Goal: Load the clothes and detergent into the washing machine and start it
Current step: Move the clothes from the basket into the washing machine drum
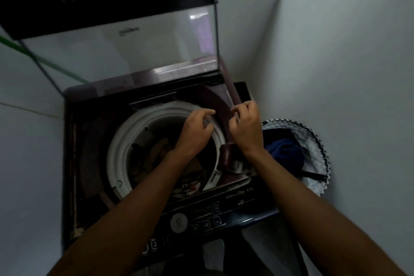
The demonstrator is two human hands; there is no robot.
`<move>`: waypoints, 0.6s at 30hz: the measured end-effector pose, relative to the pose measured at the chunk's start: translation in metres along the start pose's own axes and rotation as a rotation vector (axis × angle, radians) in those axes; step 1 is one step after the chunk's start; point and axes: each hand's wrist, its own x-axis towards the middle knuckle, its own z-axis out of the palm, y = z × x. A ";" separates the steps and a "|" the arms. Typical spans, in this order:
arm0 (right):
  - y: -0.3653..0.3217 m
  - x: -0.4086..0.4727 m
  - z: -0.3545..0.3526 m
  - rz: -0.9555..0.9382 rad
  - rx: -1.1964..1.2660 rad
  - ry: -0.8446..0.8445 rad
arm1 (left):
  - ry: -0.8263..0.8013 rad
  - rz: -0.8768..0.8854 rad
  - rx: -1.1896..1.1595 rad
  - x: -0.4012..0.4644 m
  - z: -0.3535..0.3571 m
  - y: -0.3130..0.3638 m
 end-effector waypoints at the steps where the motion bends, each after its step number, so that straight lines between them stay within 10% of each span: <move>1: 0.015 -0.001 -0.008 0.049 0.022 0.018 | -0.018 0.040 -0.005 0.003 0.012 0.009; 9: 0.152 -0.030 -0.041 0.522 0.024 -0.102 | -0.136 0.340 0.071 0.036 0.090 0.070; 18: 0.253 -0.041 -0.017 0.760 -0.062 -0.533 | -0.555 0.214 0.280 0.068 0.191 0.089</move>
